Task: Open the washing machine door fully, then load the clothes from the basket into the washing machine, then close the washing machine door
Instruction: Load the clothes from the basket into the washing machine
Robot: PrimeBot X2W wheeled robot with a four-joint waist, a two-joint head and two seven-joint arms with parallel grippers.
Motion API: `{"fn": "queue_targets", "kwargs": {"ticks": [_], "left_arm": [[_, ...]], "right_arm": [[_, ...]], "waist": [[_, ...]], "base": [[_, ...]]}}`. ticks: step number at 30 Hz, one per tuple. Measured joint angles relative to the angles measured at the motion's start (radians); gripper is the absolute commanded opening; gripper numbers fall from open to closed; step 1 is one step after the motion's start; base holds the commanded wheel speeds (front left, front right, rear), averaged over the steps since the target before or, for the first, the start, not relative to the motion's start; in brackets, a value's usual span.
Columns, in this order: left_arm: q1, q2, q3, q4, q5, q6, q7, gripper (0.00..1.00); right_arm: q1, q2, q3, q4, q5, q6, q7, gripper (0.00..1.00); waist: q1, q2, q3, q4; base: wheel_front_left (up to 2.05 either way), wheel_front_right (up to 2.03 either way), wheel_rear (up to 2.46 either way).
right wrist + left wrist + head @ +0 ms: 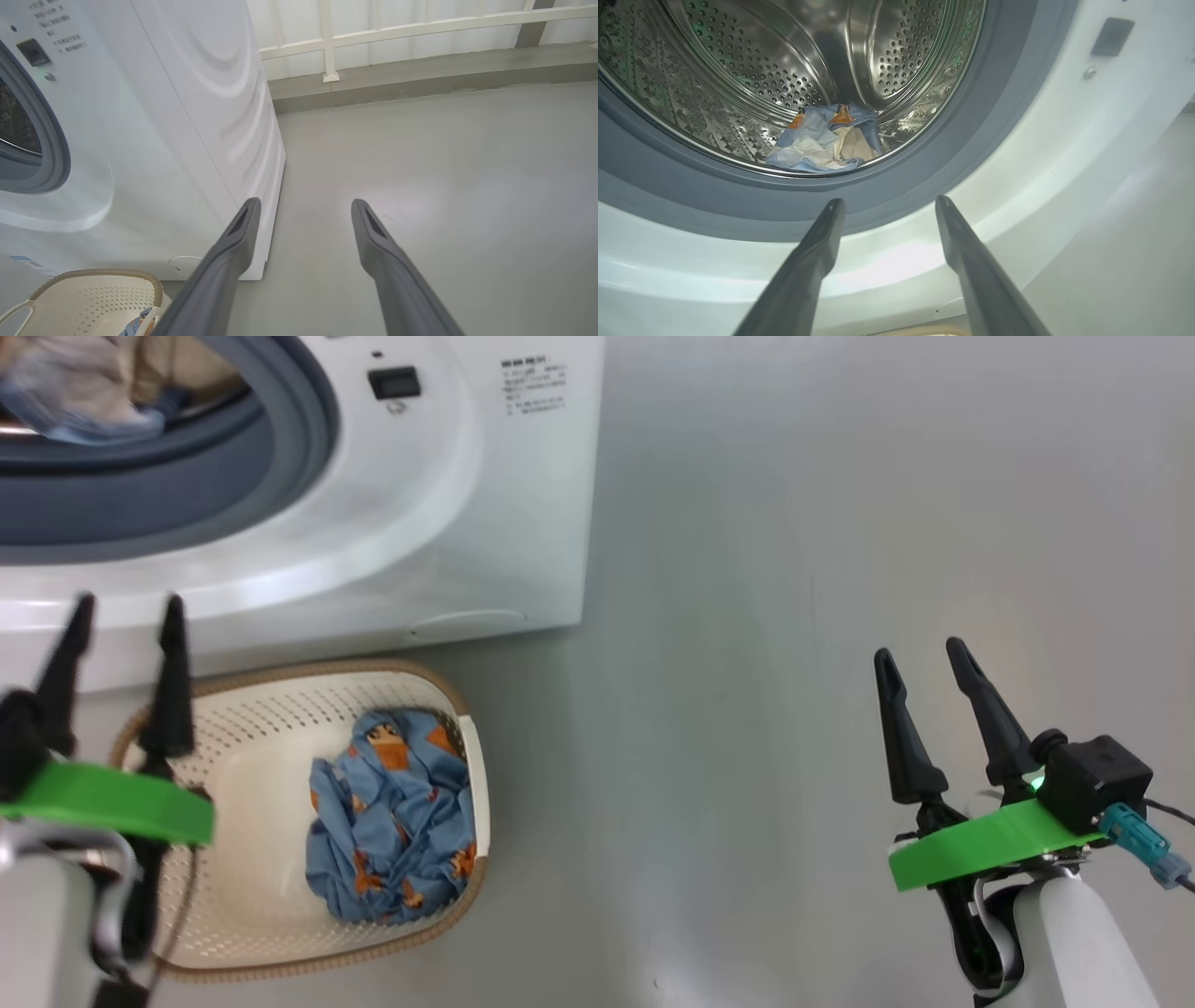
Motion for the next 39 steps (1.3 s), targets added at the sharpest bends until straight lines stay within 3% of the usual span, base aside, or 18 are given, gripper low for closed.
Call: {"fn": "queue_targets", "kwargs": {"ticks": [10,20,28,39], "left_arm": [[0.194,-0.138,0.047,-0.105,0.092,0.013,0.000,1.00],[0.322,-0.255,0.117,-0.146,0.161,-0.019,0.000,1.00],[0.395,-0.292,0.144,-0.167,0.205,-0.039,0.000,1.00],[0.417,-0.298,0.156,-0.181,0.229,-0.050,0.000,1.00]], "right_arm": [[0.042,0.000,0.007,0.018,-0.005,0.000,0.000,1.00],[0.115,0.000,-0.002,0.033,0.005,0.000,0.000,1.00],[0.143,0.001,0.002,0.043,0.021,0.000,0.000,1.00],[0.163,0.001,0.005,0.047,0.024,0.000,0.000,1.00]], "waist": [[0.0000,0.0000,-0.108,0.015],[0.0000,0.0000,-0.217,0.013],[0.0000,0.0000,-0.299,0.008],[0.0000,0.0000,-0.345,-0.005]], "base": [[0.00,0.00,0.00],[0.00,0.00,0.00],[0.00,0.00,0.00],[0.00,0.00,0.00]]}}
